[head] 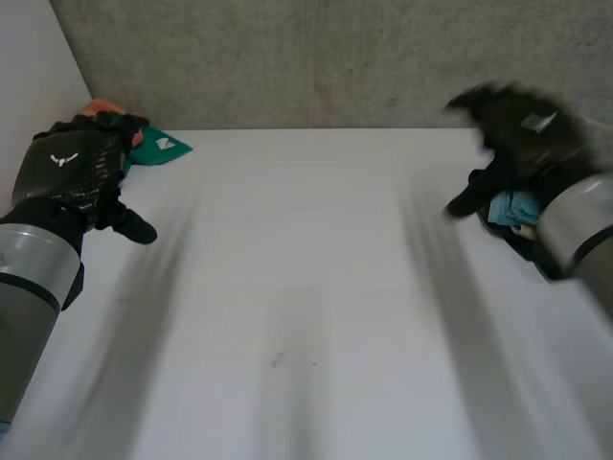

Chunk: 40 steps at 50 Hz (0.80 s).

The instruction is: Fold the laundry.

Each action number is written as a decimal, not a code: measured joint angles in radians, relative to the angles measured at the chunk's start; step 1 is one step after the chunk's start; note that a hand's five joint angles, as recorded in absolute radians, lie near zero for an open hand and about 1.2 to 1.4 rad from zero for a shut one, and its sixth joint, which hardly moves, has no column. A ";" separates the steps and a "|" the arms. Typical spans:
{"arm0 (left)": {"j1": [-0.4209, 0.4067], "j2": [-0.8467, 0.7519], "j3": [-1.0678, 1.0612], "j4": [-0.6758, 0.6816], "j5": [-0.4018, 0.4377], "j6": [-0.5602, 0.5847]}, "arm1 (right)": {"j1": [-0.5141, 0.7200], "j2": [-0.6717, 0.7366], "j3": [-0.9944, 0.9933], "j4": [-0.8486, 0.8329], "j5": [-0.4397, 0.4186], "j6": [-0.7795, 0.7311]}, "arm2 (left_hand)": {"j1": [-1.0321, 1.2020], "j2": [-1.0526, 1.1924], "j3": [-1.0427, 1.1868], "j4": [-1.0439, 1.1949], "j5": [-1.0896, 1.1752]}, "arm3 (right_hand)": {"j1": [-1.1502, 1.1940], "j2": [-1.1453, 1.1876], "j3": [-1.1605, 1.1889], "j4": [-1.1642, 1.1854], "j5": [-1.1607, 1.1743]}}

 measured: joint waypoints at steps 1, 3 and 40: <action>0.007 -0.001 -0.001 -0.009 0.007 -0.001 | 0.051 0.026 0.029 -0.002 0.015 -0.007 | 0.000 0.000 0.000 0.000 0.000 | 0.000 0.000 0.000 0.000 0.000; 0.016 -0.007 -0.007 -0.020 0.020 -0.004 | 0.104 0.072 0.060 -0.014 0.038 -0.018 | 0.000 0.000 0.000 0.000 0.000 | 0.000 0.000 0.000 0.000 0.000; 0.027 -0.018 0.039 -0.068 0.041 -0.052 | 0.136 0.069 0.027 -0.102 0.201 -0.150 | 0.000 0.000 0.000 0.000 0.000 | 0.000 0.000 0.000 0.000 0.000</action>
